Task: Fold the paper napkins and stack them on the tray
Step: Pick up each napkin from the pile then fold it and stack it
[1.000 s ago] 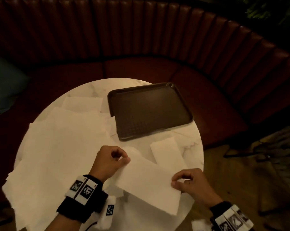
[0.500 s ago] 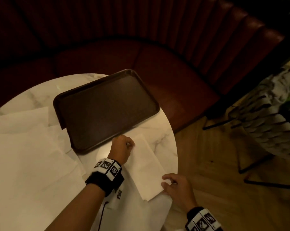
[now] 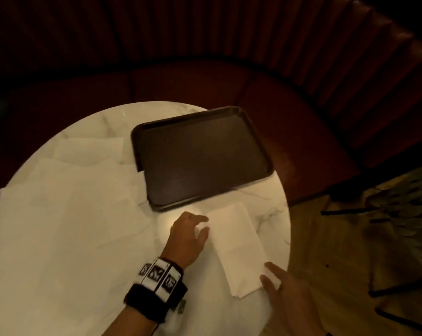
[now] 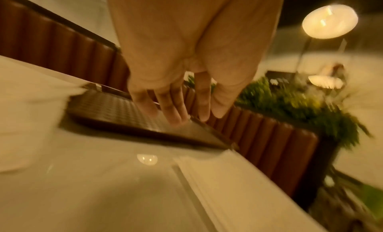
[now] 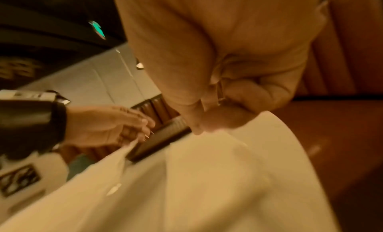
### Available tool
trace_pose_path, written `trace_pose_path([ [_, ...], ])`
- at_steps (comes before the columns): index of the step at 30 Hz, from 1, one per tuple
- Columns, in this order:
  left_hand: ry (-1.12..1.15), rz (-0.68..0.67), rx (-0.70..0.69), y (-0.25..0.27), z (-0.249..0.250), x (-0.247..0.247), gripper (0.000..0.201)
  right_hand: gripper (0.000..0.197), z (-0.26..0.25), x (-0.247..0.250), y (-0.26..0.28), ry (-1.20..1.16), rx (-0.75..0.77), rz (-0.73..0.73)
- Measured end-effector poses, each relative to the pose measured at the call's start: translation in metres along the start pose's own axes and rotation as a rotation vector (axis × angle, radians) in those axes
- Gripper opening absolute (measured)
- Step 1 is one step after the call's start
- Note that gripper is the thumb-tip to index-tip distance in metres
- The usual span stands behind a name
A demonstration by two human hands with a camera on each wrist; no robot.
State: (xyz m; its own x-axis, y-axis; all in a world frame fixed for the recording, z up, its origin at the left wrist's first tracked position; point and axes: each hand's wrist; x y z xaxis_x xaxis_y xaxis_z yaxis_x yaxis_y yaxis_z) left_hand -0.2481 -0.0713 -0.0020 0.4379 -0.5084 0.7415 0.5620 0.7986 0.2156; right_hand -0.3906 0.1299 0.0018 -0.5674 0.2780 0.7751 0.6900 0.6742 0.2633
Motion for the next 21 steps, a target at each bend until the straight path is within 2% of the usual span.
trace_pose_path([
  [2, 0.119, -0.027, 0.101, 0.036, -0.023, 0.029, 0.015, 0.022, -0.036, 0.011, 0.001, -0.023, 0.036, -0.112],
  [5, 0.172, -0.053, 0.288, 0.092, -0.072, 0.059, 0.008, 0.014, -0.099, -0.006, -0.003, -0.045, 0.229, -0.287],
  [8, 0.168, -0.020, 0.425, 0.142, -0.125, 0.078, 0.019, 0.017, -0.167, -0.064, -0.014, 0.030, 0.446, -0.400],
  [12, 0.185, 0.062, 0.558, 0.194, -0.179, 0.097, 0.014, 0.044, -0.248, -0.159, -0.033, 0.147, 0.656, -0.476],
  [14, 0.200, 0.119, 0.592, 0.212, -0.198, 0.102, 0.019, 0.057, -0.285, -0.196, -0.043, 0.293, 0.648, -0.538],
  [17, 0.249, 0.144, 0.657, 0.232, -0.222, 0.105, 0.014, 0.062, -0.324, -0.234, -0.047, 0.359, 0.507, -0.578],
  [19, 0.267, 0.151, 0.683, 0.242, -0.237, 0.105, 0.010, 0.069, -0.336, -0.255, -0.035, 0.382, 0.447, -0.587],
  [21, 0.282, 0.170, 0.686, 0.247, -0.249, 0.105, 0.012, 0.087, -0.337, -0.272, -0.017, 0.454, 0.394, -0.604],
])
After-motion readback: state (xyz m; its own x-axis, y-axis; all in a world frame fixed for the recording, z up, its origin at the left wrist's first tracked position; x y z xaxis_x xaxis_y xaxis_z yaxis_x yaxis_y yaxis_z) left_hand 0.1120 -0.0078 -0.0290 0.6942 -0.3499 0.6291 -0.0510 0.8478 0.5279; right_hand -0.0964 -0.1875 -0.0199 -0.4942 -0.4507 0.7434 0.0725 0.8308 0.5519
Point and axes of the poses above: each hand's wrist, its own y-axis away from the middle knuckle, its own x-axis out of the back of the hand, z = x × y, and after that the axes turned 7 degrees about -y, right-handed
